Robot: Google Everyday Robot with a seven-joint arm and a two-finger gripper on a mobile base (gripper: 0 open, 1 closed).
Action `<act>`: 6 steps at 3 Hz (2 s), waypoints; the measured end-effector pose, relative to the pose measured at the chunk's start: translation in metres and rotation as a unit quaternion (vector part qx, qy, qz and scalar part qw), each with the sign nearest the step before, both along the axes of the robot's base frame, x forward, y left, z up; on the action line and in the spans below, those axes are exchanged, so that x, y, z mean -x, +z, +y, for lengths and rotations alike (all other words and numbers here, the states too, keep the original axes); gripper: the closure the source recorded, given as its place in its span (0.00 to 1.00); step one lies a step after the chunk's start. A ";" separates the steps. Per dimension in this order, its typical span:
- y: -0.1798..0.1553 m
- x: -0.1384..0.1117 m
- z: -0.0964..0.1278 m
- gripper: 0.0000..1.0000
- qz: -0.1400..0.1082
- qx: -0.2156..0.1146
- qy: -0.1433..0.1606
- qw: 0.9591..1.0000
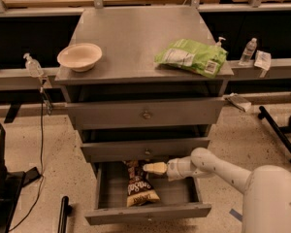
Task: Pick brown chip bag from bottom drawer and place on counter
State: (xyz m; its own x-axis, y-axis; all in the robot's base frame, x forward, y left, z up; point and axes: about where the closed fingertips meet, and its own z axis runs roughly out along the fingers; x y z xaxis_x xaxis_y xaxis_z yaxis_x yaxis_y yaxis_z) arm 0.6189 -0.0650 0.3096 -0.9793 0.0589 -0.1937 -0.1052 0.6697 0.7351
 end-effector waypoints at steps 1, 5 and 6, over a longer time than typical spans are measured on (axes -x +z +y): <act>-0.042 -0.001 0.006 0.00 0.003 -0.012 -0.004 1.000; -0.091 -0.001 0.057 0.00 -0.009 0.006 0.031 0.999; -0.099 -0.001 0.063 0.00 -0.014 0.028 0.048 0.998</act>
Offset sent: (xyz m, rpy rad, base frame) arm 0.0101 0.0726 -0.1220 -0.0104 -0.0453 -0.0239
